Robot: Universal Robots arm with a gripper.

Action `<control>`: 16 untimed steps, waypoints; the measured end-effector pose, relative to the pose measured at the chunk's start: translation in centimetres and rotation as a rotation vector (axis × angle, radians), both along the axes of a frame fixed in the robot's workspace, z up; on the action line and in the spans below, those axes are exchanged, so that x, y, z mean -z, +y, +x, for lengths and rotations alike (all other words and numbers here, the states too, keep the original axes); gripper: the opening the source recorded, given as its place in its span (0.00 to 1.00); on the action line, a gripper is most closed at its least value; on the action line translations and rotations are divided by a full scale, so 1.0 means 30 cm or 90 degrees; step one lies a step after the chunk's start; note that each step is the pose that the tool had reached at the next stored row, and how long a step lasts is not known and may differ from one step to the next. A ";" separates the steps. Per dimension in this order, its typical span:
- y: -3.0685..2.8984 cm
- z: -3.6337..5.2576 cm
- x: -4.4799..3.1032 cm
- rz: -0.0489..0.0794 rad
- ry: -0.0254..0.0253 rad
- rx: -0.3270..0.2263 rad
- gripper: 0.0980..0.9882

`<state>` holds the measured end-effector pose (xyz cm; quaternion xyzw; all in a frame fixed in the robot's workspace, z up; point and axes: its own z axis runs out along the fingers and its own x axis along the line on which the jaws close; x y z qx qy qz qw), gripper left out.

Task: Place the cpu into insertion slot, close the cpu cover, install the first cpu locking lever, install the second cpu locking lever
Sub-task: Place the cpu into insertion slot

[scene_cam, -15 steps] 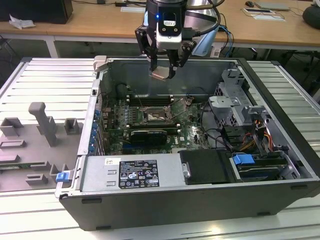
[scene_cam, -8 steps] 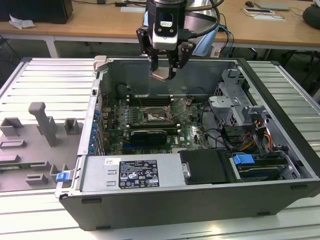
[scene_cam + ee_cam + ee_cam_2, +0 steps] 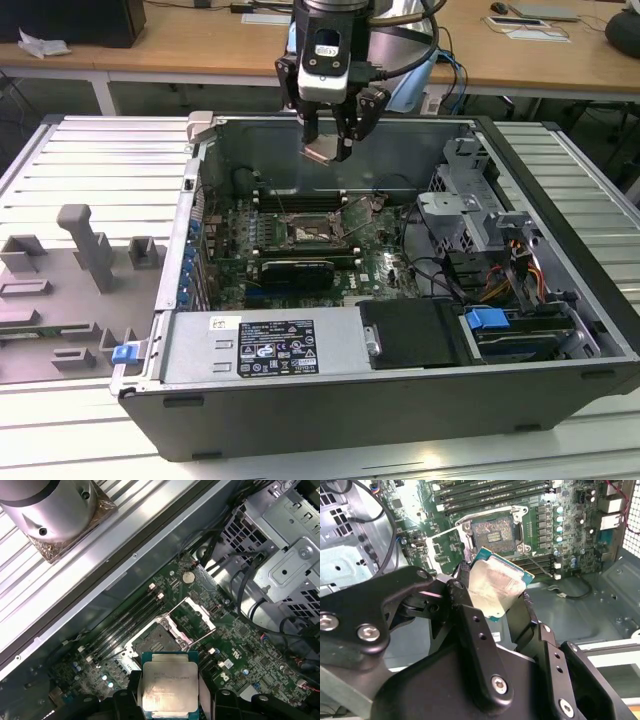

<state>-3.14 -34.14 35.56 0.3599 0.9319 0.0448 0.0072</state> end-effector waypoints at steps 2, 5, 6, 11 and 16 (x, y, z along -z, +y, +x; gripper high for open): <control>0.000 0.000 0.002 0.000 0.0000 0.000 0.49; 0.000 0.000 0.004 -0.001 0.0001 0.001 0.49; 0.000 0.000 0.004 -0.001 0.0001 0.002 0.49; 0.000 0.000 0.005 -0.001 0.0001 0.010 0.49; 0.000 0.000 0.005 -0.001 0.0001 0.019 0.49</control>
